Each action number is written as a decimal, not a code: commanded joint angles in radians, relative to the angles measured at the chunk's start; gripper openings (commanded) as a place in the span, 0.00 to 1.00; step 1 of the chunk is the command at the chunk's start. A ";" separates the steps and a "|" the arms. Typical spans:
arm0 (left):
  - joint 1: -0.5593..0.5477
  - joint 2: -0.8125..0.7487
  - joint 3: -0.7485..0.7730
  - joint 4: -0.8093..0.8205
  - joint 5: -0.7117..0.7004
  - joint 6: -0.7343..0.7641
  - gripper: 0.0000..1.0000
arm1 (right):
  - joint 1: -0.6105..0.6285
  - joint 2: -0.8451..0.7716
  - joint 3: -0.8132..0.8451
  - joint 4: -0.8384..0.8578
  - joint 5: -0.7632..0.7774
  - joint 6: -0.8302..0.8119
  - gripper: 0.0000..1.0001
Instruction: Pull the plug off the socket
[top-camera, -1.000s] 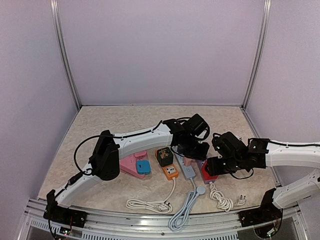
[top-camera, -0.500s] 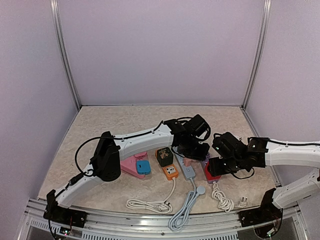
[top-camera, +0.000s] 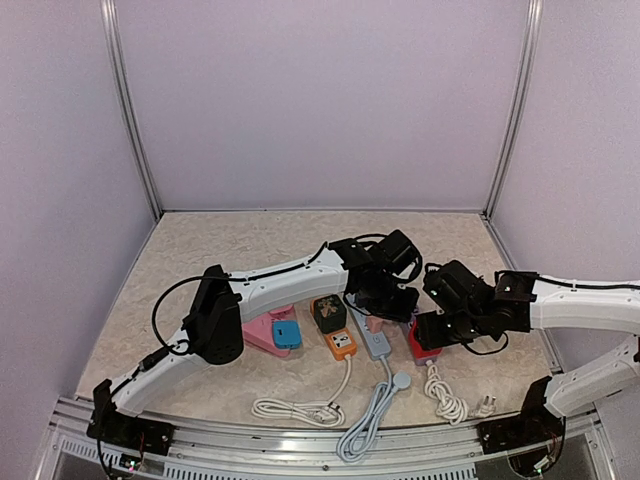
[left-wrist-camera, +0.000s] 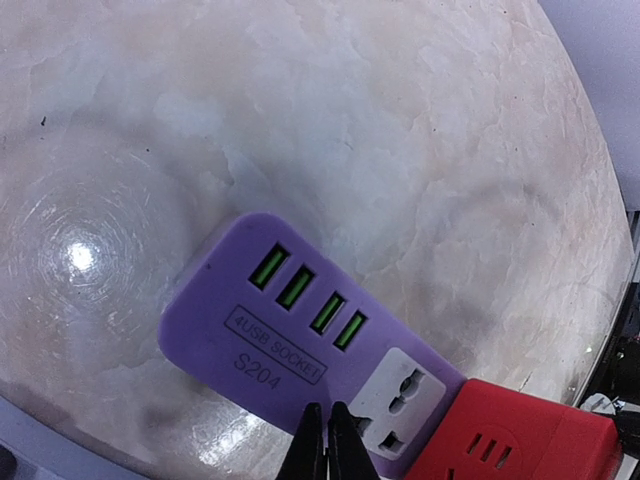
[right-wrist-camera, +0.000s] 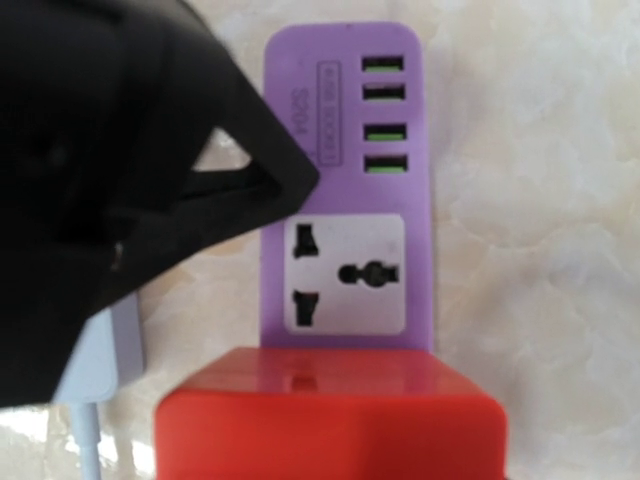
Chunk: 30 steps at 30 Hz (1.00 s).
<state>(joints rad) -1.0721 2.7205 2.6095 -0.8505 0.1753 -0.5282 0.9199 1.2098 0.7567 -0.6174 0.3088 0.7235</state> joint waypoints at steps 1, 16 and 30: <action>-0.001 0.099 -0.020 -0.087 -0.015 0.014 0.03 | 0.008 -0.035 0.005 0.067 0.017 0.008 0.29; -0.004 0.133 -0.010 -0.116 -0.012 0.007 0.03 | 0.008 -0.061 0.040 0.064 0.038 -0.007 0.29; -0.006 0.151 -0.009 -0.131 -0.004 0.005 0.03 | 0.007 -0.039 0.110 0.028 -0.009 0.005 0.31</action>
<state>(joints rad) -1.0721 2.7411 2.6453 -0.8761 0.1802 -0.5262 0.9199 1.1873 0.8200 -0.6491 0.3122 0.7227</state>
